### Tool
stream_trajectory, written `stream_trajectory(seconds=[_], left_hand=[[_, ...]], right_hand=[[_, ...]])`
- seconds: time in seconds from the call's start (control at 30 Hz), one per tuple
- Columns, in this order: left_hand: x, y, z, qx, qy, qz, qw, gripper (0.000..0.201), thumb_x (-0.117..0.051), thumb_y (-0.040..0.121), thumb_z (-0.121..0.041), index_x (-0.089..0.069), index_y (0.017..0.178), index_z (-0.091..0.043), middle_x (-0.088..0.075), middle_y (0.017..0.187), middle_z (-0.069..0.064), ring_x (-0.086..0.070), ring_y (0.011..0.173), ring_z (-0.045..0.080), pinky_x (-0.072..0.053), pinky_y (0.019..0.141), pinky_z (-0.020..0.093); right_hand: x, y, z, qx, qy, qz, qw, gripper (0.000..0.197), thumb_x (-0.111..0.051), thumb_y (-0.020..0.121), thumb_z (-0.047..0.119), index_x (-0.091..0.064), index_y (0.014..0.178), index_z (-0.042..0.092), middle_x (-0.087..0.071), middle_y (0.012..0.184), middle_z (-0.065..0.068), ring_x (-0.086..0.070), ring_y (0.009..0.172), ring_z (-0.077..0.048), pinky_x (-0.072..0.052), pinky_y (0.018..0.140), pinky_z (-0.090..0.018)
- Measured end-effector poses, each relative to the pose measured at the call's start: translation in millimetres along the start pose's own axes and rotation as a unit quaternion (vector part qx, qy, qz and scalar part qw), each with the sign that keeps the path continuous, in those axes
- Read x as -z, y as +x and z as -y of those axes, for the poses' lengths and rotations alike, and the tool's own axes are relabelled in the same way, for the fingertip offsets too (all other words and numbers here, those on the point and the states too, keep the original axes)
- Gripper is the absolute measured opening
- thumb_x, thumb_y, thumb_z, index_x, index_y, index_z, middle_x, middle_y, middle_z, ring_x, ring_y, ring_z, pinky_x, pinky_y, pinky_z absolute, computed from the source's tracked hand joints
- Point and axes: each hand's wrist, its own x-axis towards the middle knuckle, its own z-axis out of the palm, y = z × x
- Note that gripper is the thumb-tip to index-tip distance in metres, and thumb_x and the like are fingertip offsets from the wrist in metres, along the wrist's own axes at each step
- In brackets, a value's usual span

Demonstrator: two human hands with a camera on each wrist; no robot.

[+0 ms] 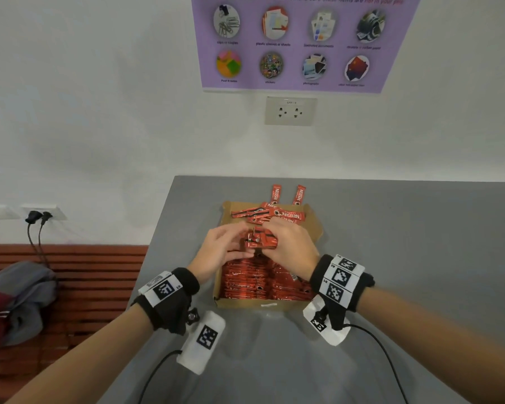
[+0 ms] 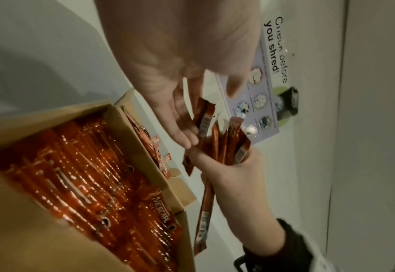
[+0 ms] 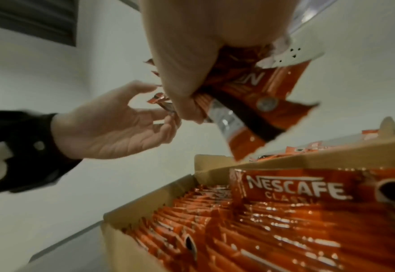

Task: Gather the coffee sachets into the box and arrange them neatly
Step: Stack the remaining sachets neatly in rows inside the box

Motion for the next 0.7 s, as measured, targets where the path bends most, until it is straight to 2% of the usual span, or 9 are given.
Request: stream_trajectory(seconds=[0.1, 0.17, 0.23, 0.27, 0.33, 0.4, 0.57, 0.63, 0.7], left_hand=[[0, -2, 5, -0.03, 0.069, -0.027, 0.997, 0.014, -0.053, 0.092, -0.005, -0.066, 0.089, -0.01, -0.068, 0.085, 0.011, -0.068, 0.072, 0.021, -0.059, 0.07, 0.026], [7, -2, 11, -0.071, 0.117, -0.058, 0.989, 0.021, -0.061, 0.086, -0.003, -0.063, 0.101, -0.018, -0.069, 0.081, 0.008, -0.069, 0.073, 0.022, -0.058, 0.07, 0.024], [12, -3, 14, -0.083, 0.14, -0.07, 0.984, 0.036, -0.065, 0.083, -0.005, -0.056, 0.115, -0.02, -0.07, 0.081, 0.01, -0.07, 0.073, 0.019, -0.056, 0.07, 0.022], [13, -3, 15, -0.078, 0.132, -0.071, 0.986, 0.037, -0.064, 0.083, -0.004, -0.055, 0.117, -0.017, -0.07, 0.082, 0.011, -0.071, 0.072, 0.017, -0.056, 0.068, 0.021], [11, -4, 15, -0.069, 0.103, -0.065, 0.99, 0.027, -0.061, 0.085, 0.0, -0.059, 0.111, -0.007, -0.069, 0.082, 0.013, -0.07, 0.069, 0.013, -0.054, 0.063, 0.018], [8, -4, 14, -0.065, 0.094, -0.057, 0.992, 0.016, -0.06, 0.086, 0.001, -0.064, 0.099, -0.008, -0.068, 0.084, 0.015, -0.07, 0.068, 0.013, -0.054, 0.063, 0.018], [7, 0, 12, -0.052, 0.083, -0.046, 0.994, 0.012, -0.06, 0.086, 0.002, -0.064, 0.091, -0.009, -0.067, 0.087, 0.015, -0.07, 0.065, 0.017, -0.057, 0.063, 0.021], [9, 0, 12, -0.039, 0.085, -0.029, 0.995, 0.012, -0.061, 0.085, 0.002, -0.066, 0.088, -0.008, -0.067, 0.089, 0.015, -0.07, 0.067, 0.018, -0.057, 0.063, 0.021], [10, 0, 12, -0.033, 0.103, -0.01, 0.994, 0.013, -0.06, 0.086, 0.001, -0.068, 0.09, -0.009, -0.068, 0.094, 0.015, -0.071, 0.071, 0.02, -0.058, 0.066, 0.021]], right_hand=[[1, 1, -3, 0.002, 0.05, 0.003, 0.999, 0.028, -0.072, 0.078, 0.031, -0.067, 0.102, 0.017, -0.062, 0.09, 0.01, -0.056, 0.078, -0.005, -0.044, 0.068, -0.016], [5, 2, -9, -0.049, 0.11, -0.03, 0.992, 0.032, -0.07, 0.077, 0.038, -0.066, 0.103, 0.019, -0.064, 0.09, 0.009, -0.058, 0.077, -0.003, -0.048, 0.072, -0.019], [9, 3, -18, -0.11, 0.157, -0.073, 0.979, 0.027, -0.07, 0.081, 0.029, -0.065, 0.105, 0.018, -0.065, 0.089, 0.01, -0.061, 0.078, -0.001, -0.052, 0.076, -0.022], [10, 3, -22, -0.129, 0.169, -0.089, 0.973, 0.025, -0.07, 0.082, 0.025, -0.065, 0.105, 0.018, -0.065, 0.088, 0.012, -0.06, 0.078, 0.004, -0.05, 0.076, -0.019], [10, 1, -23, -0.143, 0.181, -0.092, 0.969, 0.024, -0.07, 0.082, 0.024, -0.066, 0.105, 0.017, -0.064, 0.083, 0.016, -0.059, 0.075, 0.011, -0.044, 0.072, -0.008], [7, 0, -19, -0.136, 0.186, -0.073, 0.97, 0.021, -0.07, 0.083, 0.023, -0.066, 0.102, 0.017, -0.063, 0.081, 0.017, -0.057, 0.073, 0.015, -0.041, 0.067, -0.003], [4, 2, -12, -0.129, 0.202, -0.075, 0.968, 0.022, -0.072, 0.08, 0.026, -0.067, 0.1, 0.017, -0.066, 0.081, 0.014, -0.06, 0.072, 0.007, -0.044, 0.068, -0.006], [5, 4, -11, -0.149, 0.23, -0.068, 0.959, 0.018, -0.072, 0.08, 0.024, -0.068, 0.094, 0.014, -0.069, 0.079, 0.008, -0.063, 0.069, 0.001, -0.047, 0.067, -0.012], [6, 4, -9, -0.145, 0.238, -0.042, 0.96, 0.015, -0.072, 0.081, 0.023, -0.068, 0.092, 0.012, -0.07, 0.079, 0.003, -0.061, 0.064, 0.0, -0.045, 0.063, -0.01]])
